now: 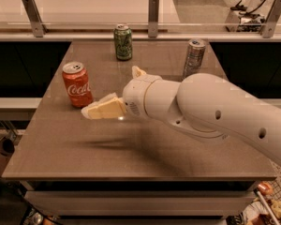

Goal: Knock coke can over

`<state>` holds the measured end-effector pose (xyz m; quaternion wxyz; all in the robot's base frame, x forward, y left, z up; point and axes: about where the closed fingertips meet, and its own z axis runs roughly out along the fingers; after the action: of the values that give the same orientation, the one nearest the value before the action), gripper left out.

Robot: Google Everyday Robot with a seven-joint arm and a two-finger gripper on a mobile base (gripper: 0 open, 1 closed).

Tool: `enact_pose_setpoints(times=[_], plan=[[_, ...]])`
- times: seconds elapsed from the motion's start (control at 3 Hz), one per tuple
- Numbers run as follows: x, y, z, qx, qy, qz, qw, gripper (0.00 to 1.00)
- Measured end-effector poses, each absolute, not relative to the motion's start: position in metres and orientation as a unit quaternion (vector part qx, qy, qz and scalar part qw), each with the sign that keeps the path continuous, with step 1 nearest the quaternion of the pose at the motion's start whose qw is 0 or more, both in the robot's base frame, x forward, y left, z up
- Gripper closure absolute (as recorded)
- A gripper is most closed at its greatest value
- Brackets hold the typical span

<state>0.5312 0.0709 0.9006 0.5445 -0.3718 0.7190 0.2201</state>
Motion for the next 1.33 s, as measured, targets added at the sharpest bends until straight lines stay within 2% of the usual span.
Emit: enact_pose_setpoints(times=[0.67, 1.33], plan=[[0.567, 0.111, 0.872, -0.359, 0.688, 0.278, 0.566, 0.0], [0.587, 0.133, 0.879, -0.375, 0.665, 0.301, 0.571, 0.0]])
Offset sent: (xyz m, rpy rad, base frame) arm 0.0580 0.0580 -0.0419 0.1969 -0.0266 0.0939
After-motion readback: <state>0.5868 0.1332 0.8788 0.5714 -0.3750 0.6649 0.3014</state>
